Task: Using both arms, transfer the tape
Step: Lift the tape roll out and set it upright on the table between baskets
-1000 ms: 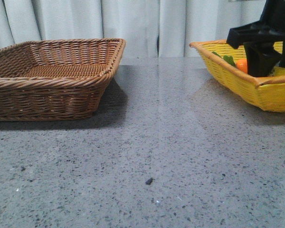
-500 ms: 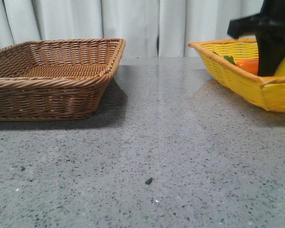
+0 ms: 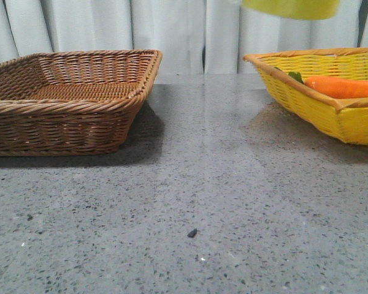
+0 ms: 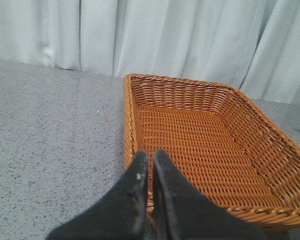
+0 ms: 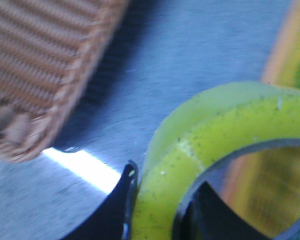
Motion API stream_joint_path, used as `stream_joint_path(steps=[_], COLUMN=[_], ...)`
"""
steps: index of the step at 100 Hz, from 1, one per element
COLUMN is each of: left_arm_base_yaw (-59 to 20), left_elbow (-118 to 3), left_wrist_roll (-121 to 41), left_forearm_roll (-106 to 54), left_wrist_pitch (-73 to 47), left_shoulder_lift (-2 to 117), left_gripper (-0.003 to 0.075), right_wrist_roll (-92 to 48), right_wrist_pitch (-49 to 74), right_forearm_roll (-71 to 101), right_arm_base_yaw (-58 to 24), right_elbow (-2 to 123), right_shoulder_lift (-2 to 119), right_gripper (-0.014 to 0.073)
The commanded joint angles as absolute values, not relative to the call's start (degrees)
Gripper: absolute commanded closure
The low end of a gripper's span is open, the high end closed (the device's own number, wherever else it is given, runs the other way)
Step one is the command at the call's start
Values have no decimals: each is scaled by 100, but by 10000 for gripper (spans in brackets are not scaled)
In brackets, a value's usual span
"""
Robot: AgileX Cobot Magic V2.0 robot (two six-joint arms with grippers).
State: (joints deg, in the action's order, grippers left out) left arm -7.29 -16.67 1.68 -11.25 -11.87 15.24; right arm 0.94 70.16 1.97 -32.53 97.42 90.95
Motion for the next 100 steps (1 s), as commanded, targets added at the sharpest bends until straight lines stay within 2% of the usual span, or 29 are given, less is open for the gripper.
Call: stream_joint_path(steps=[1,42,49,61,68,78,90,100], left_arm_base_yaw=[-722,-722,-722,-722,-722,-722,-722,-722], left_elbow=[-1881,-1881,-1881,-1881,-1881,-1881,-1890,-1890], left_wrist_roll=[227,227,227,227,227,227,227,227], left_forearm_roll=[-1187,-1187,-1187,-1187,-1187,-1209,-1284,-1296], left_wrist_pitch=[-769,-797,-847,-922,-911,-895,-826,-627], left_shoulder_lift=[1616,1616,1616,1616,1616,1616,1604,1604], left_gripper=[741,741,741,741,740,733,645,498], right_wrist_roll=[81,103,103,103,103,118,214,261], right_wrist_pitch=[6841,7025,7047,7177,7178,7178,7186,7229], right_forearm_roll=[125,134,134,134,134,134,82,0], right_arm_base_yaw=[-3537,-3776,-3776,-3776,-3776,-3776,-3776,-3776], right_elbow=[9943,9943,9943,9943,9943,9943,9943,9943], right_shoulder_lift=[9042,9973,9997,10005,10005,10005,10005,10005], right_gripper=[668,655,589,416,370,365,365,365])
